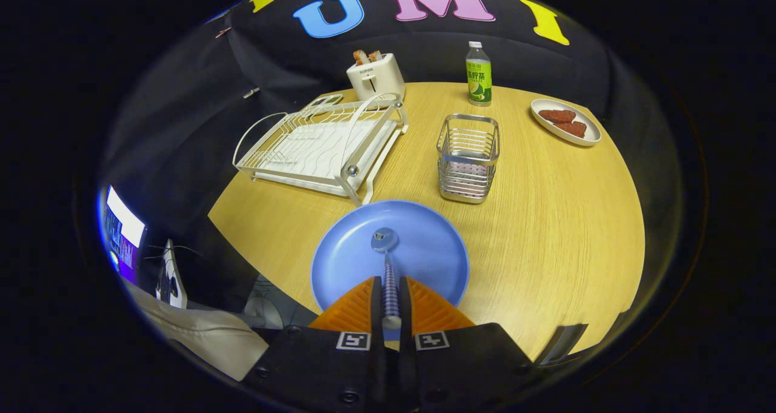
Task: Take the plate from the dish rack, then take the spoon from the basket and place it into the plate.
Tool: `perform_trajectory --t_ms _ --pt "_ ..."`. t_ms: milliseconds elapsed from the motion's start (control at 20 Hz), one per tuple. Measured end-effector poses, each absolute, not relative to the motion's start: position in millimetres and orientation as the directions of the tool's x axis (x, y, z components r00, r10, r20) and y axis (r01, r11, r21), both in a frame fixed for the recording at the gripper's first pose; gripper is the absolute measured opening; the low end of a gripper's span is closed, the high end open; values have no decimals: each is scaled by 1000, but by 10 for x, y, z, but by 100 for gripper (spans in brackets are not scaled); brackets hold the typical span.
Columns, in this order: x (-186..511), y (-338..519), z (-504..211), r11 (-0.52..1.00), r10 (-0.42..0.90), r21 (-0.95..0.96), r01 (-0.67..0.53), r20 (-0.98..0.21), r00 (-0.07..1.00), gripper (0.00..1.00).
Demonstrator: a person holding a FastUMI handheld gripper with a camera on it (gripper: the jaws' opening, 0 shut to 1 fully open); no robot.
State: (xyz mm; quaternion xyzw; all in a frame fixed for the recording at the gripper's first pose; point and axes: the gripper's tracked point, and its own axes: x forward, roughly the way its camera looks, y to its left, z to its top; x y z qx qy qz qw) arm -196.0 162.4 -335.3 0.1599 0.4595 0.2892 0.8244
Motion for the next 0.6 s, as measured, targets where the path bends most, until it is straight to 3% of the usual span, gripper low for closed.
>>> perform_trajectory --t_ms 450,550,600 --pt "-2026 1603 -3720 818 566 449 -358 -739 366 18" --pt "-1992 1615 -3724 820 564 450 -353 -738 370 22" --pt "-1984 1618 -3738 823 561 450 -346 -737 376 34"
